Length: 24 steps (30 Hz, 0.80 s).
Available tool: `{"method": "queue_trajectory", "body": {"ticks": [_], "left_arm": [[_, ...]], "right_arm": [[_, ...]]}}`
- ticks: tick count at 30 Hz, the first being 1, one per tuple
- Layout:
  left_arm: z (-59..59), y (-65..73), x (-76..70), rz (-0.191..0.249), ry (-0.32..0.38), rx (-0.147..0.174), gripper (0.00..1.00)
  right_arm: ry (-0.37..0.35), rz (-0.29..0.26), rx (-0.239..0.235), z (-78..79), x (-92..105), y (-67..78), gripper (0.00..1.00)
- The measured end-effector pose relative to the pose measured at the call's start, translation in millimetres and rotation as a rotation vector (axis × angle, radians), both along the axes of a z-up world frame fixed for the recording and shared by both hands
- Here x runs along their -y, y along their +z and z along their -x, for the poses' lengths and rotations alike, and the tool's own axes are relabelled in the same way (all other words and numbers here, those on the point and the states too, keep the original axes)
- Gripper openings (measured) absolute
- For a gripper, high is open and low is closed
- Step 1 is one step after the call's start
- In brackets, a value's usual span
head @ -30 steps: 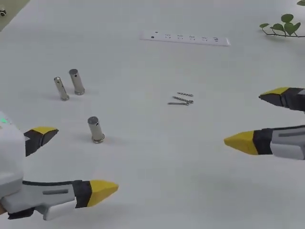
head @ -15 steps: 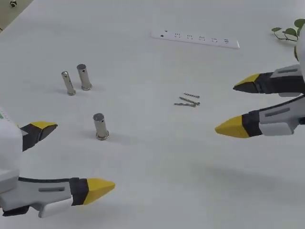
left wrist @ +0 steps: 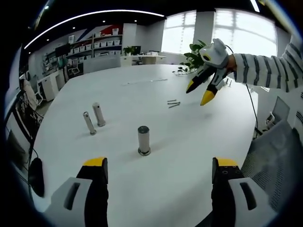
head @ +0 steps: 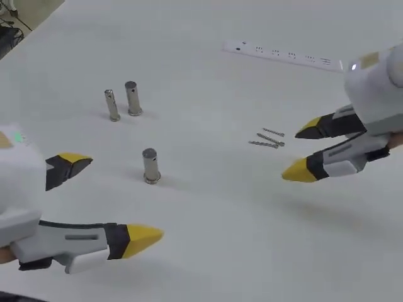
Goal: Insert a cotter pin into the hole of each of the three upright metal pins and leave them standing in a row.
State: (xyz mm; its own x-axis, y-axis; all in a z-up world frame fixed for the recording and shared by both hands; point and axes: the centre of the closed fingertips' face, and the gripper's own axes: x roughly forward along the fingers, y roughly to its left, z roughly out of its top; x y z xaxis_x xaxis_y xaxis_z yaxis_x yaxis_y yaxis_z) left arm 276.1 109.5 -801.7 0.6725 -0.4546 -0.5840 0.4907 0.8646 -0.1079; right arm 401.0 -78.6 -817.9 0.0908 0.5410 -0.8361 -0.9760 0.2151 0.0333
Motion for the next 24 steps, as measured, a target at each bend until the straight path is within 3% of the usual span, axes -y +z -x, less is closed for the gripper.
{"method": "queue_trajectory", "body": {"ticks": [3,7,11,24], "left_arm": [[0.1,-1.7,-2.0,-0.009,0.002,-0.005,0.90],[1.9,-5.4,-6.2,-0.038,0.009,-0.023,0.87],[0.3,-3.0,-7.2,-0.028,0.019,-0.018,0.86],[4.5,-10.3,-11.6,-0.020,0.043,-0.052,0.83]], "right_arm": [[0.051,0.000,0.005,-6.5,-7.8,-5.0,0.50],[0.076,0.034,-0.038,-11.5,-11.4,-18.3,0.44],[0.100,0.051,-0.047,-16.7,-13.2,-26.8,0.40],[0.163,0.134,-0.073,-25.4,-9.5,-43.3,0.38]]}}
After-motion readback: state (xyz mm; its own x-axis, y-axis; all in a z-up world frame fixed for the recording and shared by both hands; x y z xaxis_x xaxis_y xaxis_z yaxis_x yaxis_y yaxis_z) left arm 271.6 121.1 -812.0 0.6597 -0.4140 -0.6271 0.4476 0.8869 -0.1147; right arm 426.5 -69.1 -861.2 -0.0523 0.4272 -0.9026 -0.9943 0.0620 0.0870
